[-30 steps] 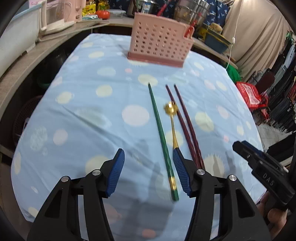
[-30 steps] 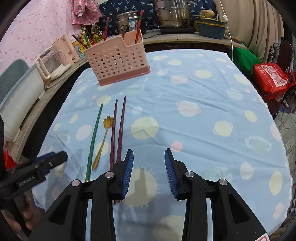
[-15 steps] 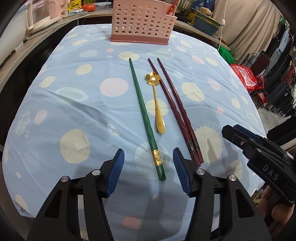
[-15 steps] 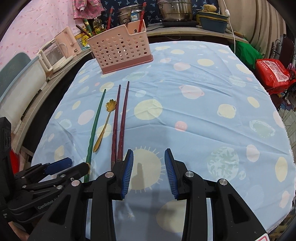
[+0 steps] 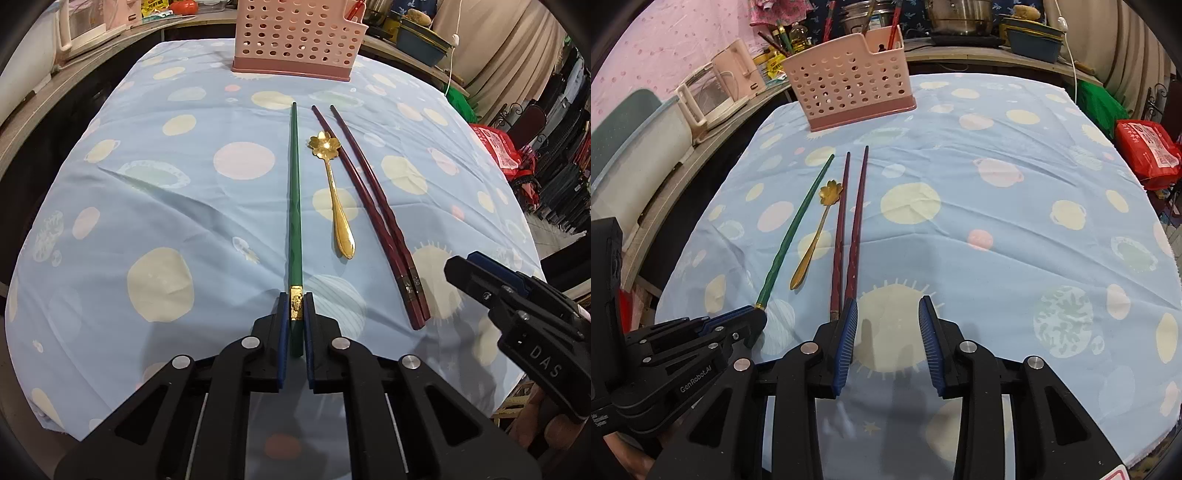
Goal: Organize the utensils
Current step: 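Grasp the green chopstick with the left tool while the right tool grasps a dark-red chopstick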
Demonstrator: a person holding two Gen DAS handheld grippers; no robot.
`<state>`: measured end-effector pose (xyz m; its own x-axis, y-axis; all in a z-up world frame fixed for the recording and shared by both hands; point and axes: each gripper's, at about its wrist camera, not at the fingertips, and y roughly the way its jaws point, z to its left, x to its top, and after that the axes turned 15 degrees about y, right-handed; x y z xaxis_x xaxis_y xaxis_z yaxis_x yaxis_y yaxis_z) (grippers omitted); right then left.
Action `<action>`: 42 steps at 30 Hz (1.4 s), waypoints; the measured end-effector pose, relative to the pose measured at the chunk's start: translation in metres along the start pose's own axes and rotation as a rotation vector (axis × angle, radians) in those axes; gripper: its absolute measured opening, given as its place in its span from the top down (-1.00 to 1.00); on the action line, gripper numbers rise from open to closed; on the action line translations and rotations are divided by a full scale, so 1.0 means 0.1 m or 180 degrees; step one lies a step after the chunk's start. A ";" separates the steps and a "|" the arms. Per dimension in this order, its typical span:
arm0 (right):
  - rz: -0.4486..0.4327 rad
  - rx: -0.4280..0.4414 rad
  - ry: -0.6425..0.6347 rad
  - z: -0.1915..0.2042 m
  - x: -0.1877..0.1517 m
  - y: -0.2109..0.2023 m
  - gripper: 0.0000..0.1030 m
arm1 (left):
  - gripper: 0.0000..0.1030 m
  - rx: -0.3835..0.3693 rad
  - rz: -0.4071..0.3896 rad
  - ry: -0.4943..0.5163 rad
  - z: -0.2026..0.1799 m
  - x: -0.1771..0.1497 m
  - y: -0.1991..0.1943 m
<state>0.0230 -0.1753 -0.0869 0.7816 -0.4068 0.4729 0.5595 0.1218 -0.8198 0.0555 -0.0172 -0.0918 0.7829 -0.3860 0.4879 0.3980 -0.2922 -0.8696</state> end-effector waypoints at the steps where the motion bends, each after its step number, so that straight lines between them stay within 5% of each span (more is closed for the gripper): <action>1: 0.0009 0.0002 -0.0011 0.01 0.00 0.01 0.35 | 0.86 0.0008 0.0001 0.0009 -0.01 0.00 0.00; 30: 0.0122 -0.0030 -0.0143 0.09 -0.07 0.19 0.58 | 0.85 -0.0003 -0.0016 0.0018 0.01 0.03 0.02; 42: 0.0128 -0.0081 -0.0165 0.07 -0.11 0.20 0.84 | 0.86 -0.0033 -0.0035 -0.0017 0.02 0.01 0.02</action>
<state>0.0273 -0.1617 -0.1058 0.8169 -0.3546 0.4549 0.5206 0.1139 -0.8462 0.0581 -0.0164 -0.0931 0.7809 -0.3781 0.4972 0.4016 -0.3056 -0.8633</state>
